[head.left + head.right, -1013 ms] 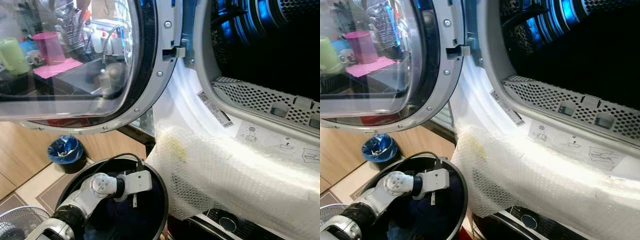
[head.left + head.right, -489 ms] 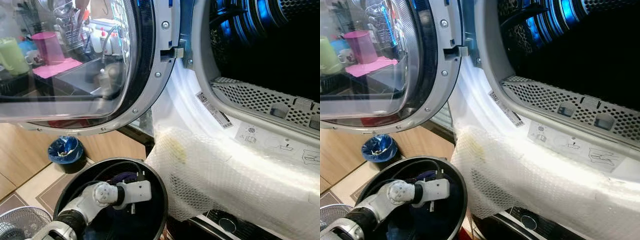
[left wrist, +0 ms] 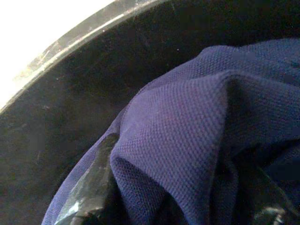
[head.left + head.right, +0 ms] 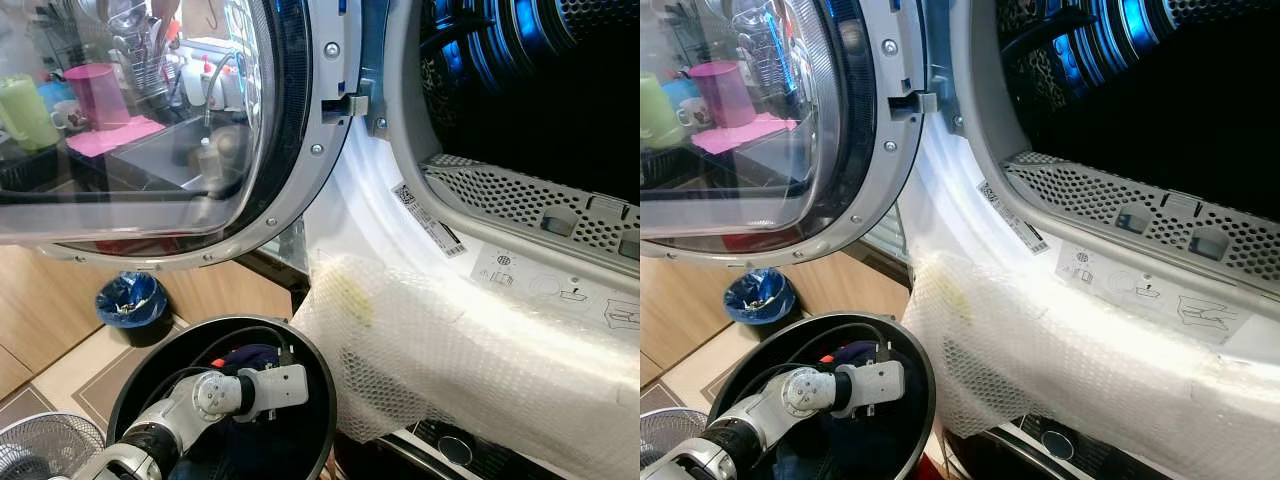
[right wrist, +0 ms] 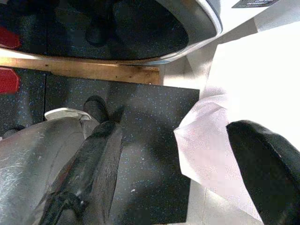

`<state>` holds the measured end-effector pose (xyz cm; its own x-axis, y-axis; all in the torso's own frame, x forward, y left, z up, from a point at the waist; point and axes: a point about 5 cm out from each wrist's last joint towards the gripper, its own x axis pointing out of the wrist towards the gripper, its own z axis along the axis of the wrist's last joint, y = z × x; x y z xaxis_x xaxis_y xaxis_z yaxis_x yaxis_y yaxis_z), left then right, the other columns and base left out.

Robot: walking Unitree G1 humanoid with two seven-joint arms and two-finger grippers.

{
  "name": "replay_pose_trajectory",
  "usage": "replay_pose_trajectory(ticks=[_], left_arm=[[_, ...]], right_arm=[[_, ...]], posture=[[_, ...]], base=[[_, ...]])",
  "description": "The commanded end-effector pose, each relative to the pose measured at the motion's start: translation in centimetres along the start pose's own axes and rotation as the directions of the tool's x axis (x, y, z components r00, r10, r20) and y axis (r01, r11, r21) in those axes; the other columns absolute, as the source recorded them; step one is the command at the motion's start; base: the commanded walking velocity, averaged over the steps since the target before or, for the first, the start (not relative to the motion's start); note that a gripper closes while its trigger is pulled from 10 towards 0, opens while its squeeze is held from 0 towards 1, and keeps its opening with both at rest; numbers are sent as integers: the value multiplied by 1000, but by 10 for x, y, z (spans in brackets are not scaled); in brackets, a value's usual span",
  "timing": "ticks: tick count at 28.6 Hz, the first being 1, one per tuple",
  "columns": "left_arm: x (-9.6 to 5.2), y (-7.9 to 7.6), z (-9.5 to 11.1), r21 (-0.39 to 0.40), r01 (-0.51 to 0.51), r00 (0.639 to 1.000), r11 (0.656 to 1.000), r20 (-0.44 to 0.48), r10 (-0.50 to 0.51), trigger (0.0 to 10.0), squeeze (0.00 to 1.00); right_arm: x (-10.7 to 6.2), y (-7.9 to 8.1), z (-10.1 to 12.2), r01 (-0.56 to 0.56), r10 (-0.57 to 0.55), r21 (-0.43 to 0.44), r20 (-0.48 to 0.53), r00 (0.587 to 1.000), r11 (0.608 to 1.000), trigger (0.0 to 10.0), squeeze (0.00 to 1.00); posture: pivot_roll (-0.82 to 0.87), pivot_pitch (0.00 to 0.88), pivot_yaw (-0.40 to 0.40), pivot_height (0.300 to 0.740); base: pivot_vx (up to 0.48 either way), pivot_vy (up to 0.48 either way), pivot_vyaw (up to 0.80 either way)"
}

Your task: Clothes washing

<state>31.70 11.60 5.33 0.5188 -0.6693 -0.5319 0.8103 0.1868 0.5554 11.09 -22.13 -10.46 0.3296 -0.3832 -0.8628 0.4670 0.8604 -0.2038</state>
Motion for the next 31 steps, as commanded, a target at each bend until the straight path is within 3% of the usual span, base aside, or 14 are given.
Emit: replay_pose_trajectory(ticks=[1, 14, 23, 26, 28, 29, 31], left_arm=[[0, 3, 0, 5, -20, 1000, 1000, -5, 20, 0, 0], [0, 5, 2, -15, -91, 995, 996, 27, 91, 0, 0], [-6, 17, 12, -147, -151, 974, 977, 145, 173, 0, 0], [-11, 19, 33, -303, 2, 935, 953, 339, 105, 0, 0], [-15, 21, 43, -324, 56, 911, 944, 404, 84, 0, 0], [-21, 26, 56, -345, 125, 877, 930, 477, 60, 0, 0], [-29, 30, 69, -335, 215, 845, 917, 535, -2, 0, 0]], right_arm=[[-1, 0, -6, 3, -3, -2, -17, 1000, 1000, 10000, 0], [0, 0, -1, 7, -7, -16, 0, 1000, 1000, 10000, 0], [-1, 3, -1, 0, 0, -39, 4, 1000, 999, 10000, 0], [-1, 4, 0, -4, 5, -43, 8, 1000, 999, 10000, 0], [-1, 4, 1, -7, 8, -44, 14, 1000, 999, 10000, 0], [-1, 5, 2, -12, 12, -46, 21, 1000, 999, 10000, 0], [0, 6, 3, -16, 17, -50, 23, 1000, 999, 10000, 0]], posture=[[54, 49, 24, 740], [64, 48, 19, 740], [69, 44, 21, 740], [74, 42, 22, 740], [75, 39, 24, 740], [82, 36, 23, 740], [91, 30, 22, 740]], base=[[0, 0, 0], [0, 0, 0], [0, 0, 0], [0, 0, 0], [0, 0, 0], [0, 0, 0], [0, 0, 0]])
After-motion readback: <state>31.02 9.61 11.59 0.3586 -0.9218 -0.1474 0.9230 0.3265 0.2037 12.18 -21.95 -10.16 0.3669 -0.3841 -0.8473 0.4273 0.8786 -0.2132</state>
